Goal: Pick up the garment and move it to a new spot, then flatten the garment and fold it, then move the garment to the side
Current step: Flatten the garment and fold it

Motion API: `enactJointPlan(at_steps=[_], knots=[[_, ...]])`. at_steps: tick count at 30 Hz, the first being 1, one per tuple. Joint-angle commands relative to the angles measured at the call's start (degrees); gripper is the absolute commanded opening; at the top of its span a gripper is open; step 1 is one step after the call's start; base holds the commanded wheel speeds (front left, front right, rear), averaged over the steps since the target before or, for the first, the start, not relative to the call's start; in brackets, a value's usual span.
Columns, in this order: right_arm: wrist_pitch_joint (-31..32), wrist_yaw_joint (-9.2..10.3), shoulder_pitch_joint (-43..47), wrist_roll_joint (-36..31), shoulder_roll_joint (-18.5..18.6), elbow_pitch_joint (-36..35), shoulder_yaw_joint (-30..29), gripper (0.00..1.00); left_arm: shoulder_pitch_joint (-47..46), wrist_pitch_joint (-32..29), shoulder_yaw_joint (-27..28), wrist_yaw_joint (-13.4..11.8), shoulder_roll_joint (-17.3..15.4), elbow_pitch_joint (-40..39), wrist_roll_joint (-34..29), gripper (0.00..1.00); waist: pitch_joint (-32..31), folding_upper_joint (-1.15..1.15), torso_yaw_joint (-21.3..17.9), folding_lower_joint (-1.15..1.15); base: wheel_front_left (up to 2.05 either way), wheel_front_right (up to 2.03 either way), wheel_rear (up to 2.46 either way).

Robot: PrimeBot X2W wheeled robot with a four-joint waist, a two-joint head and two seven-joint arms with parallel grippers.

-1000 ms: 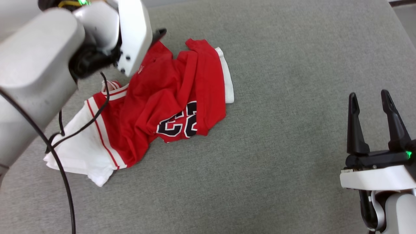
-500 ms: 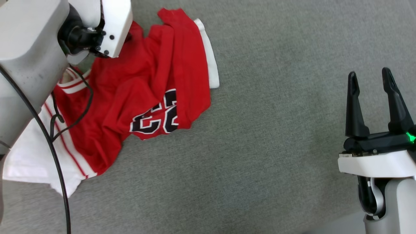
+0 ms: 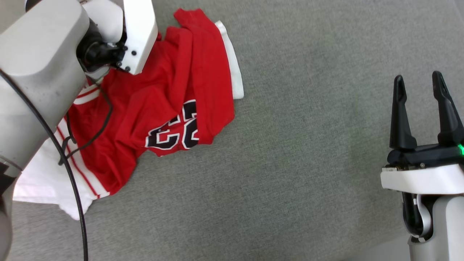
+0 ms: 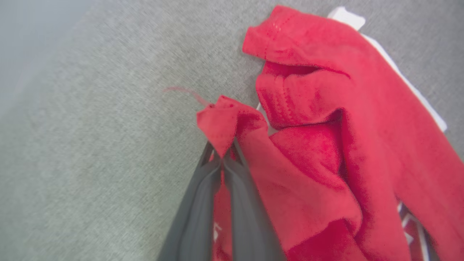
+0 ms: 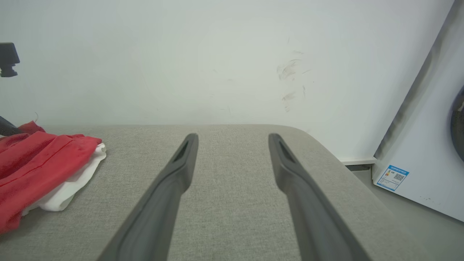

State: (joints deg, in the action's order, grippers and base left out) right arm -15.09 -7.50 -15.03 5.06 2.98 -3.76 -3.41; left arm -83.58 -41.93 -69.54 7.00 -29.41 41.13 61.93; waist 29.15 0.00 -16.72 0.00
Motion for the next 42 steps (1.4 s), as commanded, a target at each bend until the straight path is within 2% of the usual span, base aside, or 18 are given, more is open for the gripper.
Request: enactJointPlan(at_steps=[1, 5, 11, 16, 18, 20, 21, 25, 31, 38, 39, 40, 41, 42], knots=[[-0.11, 0.02, 0.82, -0.15, -0.18, 0.17, -0.23, 1.0, -0.41, 1.9, 0.57, 0.22, -0.29, -1.49, 0.31, 0.0, -2.58, 0.0, 1.3, 0.0, 0.0, 0.0, 0.0], [-0.11, 0.02, 2.86, -0.86, -0.16, 0.33, -1.3, 1.0, -0.39, 6.61, -0.26, 0.35, -2.3, -8.78, -0.6, 0.0, -6.44, 0.0, 3.51, 0.0, 0.0, 0.0, 0.0], [-0.11, 0.02, 5.78, -1.77, -0.16, 0.37, -2.89, 1.0, 5.13, 11.87, -2.21, 0.4, -6.72, -24.61, -0.52, 0.0, -11.08, 0.0, 7.18, 0.0, 0.0, 0.0, 0.0], [-0.11, 0.02, 7.4, -2.18, -0.1, 0.74, -2.59, 1.0, 14.4, 14.92, -3.15, -0.55, -9.34, -35.03, -1.21, 0.0, -14.01, 0.0, 9.02, 0.0, 0.0, 0.0, 0.0], [-0.11, 0.02, 7.56, -2.18, -0.1, 0.74, -2.48, 1.0, 16.73, 15.45, -3.29, -1.01, -9.83, -36.72, -1.16, 0.0, -14.42, 0.0, 9.2, 0.0, 0.0, 0.0, 0.0], [-0.11, 0.02, 8.36, -2.4, -0.09, 0.91, -2.57, 1.0, 24.2, 16.55, -3.57, -2.5, -10.33, -40.87, -1.1, 0.0, -15.63, 0.0, 9.78, 0.0, 0.0, 0.0, 0.0], [-0.11, 0.02, 8.36, -2.4, -0.09, 0.91, -2.57, 1.0, 24.2, 16.55, -3.57, -2.5, -10.33, -40.87, -1.1, 0.0, -15.63, 0.0, 9.78, 0.0, 0.0, 0.0, 0.0], [-0.11, 0.02, 9.05, -2.34, 0.18, 1.23, -2.61, 1.0, 34.15, 15.36, -3.8, -3.71, -10.86, -42.92, -2.67, 0.0, -16.54, 0.0, 10.05, 0.0, 0.0, 0.0, 0.0], [-0.11, 0.02, 9.97, -2.02, 0.72, 2.02, -3.22, 1.0, 47.27, 11.91, -3.76, -2.57, -9.63, -40.81, -6.99, 0.0, -16.68, 0.0, 9.88, 0.0, 0.0, 0.0, 0.0], [-0.11, 0.02, 10.46, -2.01, 0.93, 2.5, -3.65, 1.0, 53.15, 11.73, -4.25, -1.68, -7.87, -35.81, -9.4, 0.0, -16.91, 0.0, 9.91, 0.0, 0.0, 0.0, 0.0], [-0.11, 0.02, 10.55, -2.05, 0.92, 2.54, -3.71, 1.0, 52.97, 12.8, -3.71, -2.06, -7.55, -35.69, -9.45, 0.07, -17.15, 0.0, 9.96, 0.0, 0.0, 0.0, 0.0], [-0.11, 0.02, 10.67, -2.1, 0.92, 2.57, -3.75, 1.0, 52.45, 14.07, -3.04, -2.65, -7.4, -35.84, -10.11, 0.93, -17.46, 0.0, 10.02, 0.0, 0.0, 0.0, 0.0], [-0.11, 0.02, 10.83, -2.19, 0.91, 2.54, -3.82, 1.0, 51.89, 15.11, -2.3, -3.19, -7.46, -36.06, -10.61, 1.0, -17.84, 0.0, 10.13, 0.0, 0.0, 0.0, 0.0], [-0.11, 0.02, 10.91, -2.26, 0.98, 2.49, -3.85, 1.0, 51.4, 16.1, -1.63, -3.73, -7.76, -36.62, -11.07, 1.0, -18.25, 0.0, 10.23, 0.0, 0.0, 0.0, 0.0]])
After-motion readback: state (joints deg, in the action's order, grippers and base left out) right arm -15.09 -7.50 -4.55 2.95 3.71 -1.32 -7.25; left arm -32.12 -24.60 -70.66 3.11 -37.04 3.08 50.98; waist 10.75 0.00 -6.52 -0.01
